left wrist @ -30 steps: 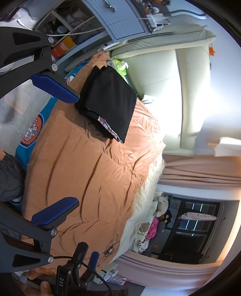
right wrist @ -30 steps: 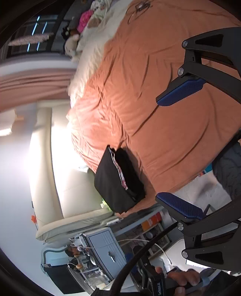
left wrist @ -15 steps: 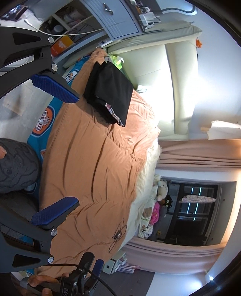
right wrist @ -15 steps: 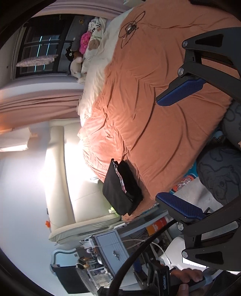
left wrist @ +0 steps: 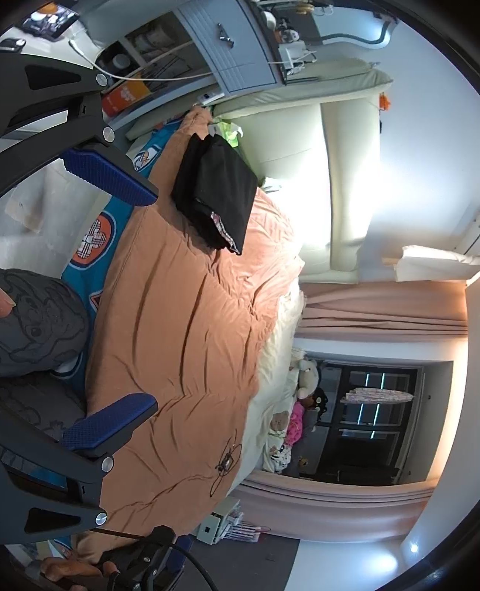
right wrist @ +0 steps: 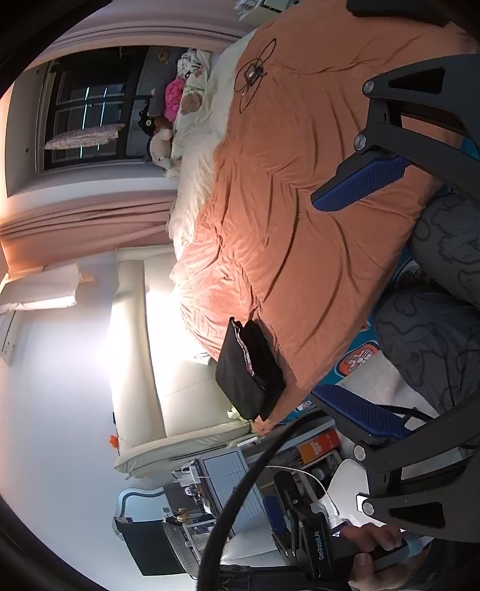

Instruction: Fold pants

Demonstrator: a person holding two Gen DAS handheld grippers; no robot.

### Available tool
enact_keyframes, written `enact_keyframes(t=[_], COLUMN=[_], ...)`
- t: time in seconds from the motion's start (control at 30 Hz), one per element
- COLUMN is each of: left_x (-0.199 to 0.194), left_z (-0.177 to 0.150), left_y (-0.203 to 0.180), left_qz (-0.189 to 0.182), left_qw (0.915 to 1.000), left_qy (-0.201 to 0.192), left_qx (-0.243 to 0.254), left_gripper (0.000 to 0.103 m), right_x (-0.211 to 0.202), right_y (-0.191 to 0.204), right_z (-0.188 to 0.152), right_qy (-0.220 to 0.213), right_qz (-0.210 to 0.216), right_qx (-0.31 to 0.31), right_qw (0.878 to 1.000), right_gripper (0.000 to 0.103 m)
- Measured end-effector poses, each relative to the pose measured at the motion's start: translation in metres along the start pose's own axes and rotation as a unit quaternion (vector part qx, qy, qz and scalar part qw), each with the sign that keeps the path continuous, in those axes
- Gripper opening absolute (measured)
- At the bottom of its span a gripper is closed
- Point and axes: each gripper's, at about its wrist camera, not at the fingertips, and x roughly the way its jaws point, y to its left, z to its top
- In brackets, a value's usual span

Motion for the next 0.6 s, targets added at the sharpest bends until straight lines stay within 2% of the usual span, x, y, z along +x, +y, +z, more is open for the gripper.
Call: enact_keyframes(t=[0.6], left_x=[-0.017], left_z=[-0.029], left_y=[-0.007], left_qz=[0.004], left_qw=[0.9998], left_qy=[-0.018], left_qx=[0.012], left_gripper=[0.102], right_x=[-0.011], right_y=[0.007], right_z=[-0.032], right_qy=[0.001], right_qz=[-0.024], right_qx=[0.017], right_qw=[1.0], right_gripper=[0.095])
